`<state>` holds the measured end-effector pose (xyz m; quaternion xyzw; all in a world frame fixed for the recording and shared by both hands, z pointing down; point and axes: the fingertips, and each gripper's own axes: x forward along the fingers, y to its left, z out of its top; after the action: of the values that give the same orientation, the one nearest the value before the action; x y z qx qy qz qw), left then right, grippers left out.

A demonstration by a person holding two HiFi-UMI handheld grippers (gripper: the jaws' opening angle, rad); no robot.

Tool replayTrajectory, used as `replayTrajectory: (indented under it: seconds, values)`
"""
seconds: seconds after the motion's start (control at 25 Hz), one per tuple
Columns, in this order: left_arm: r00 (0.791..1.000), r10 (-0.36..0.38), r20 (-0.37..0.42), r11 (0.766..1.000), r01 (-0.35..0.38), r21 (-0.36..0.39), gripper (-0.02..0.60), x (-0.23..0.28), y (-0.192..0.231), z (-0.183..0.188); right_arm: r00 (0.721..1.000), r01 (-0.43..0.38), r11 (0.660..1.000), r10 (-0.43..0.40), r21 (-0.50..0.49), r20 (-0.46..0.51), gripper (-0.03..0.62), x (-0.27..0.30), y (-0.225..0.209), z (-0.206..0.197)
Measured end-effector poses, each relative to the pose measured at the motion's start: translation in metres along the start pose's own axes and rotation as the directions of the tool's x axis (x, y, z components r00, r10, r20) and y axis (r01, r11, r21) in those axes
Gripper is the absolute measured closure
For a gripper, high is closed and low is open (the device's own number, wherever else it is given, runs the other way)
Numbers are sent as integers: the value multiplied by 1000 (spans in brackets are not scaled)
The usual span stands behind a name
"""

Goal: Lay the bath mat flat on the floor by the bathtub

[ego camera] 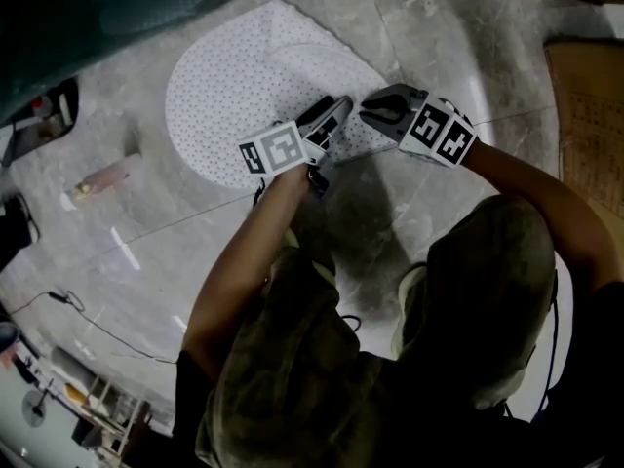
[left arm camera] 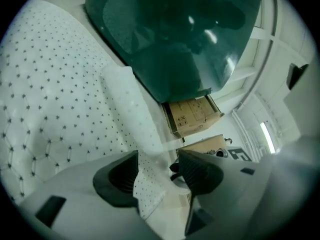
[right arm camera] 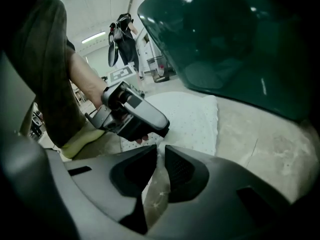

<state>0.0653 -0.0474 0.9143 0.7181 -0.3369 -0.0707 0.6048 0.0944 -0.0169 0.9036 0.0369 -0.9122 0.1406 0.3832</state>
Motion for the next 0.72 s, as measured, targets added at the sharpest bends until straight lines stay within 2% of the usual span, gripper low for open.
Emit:
replayTrajectory:
  seconds: [0.12,0.2,0.24,0.32,0.4,0.44,0.6,0.72]
  values:
    - [999,-21,-30,1000,21,19,334,2,-1,-7,996,-78,993,81,-83,31,526,0,19,9]
    - [999,-15,-37,999,16,28,411,1,2,-7,993,-106,989,110,-104,38,520,0,23,8]
    - [999,-12,-41,1000,12,18,427,0,5,-7,991,-113,992,116,-53,64,515,-2,20,10]
    - [998,9,-55,1000,-9,4,459,-7,14,-9,984,-115,986,97,118,149,471,-9,3,17]
    - [996,37,-86,998,-34,44,472,-17,25,-12,980,-92,963,42,255,195,467,-15,-19,21]
    - [993,48,-104,996,-40,82,479,-22,29,-13,981,-73,954,16,290,193,467,-16,-28,21]
    - [988,28,-150,977,5,212,494,-33,31,-19,983,-55,936,-12,348,186,456,-7,-42,22]
    - [987,-11,-159,959,56,278,494,-39,23,-19,985,-71,946,18,316,169,391,5,-35,27]
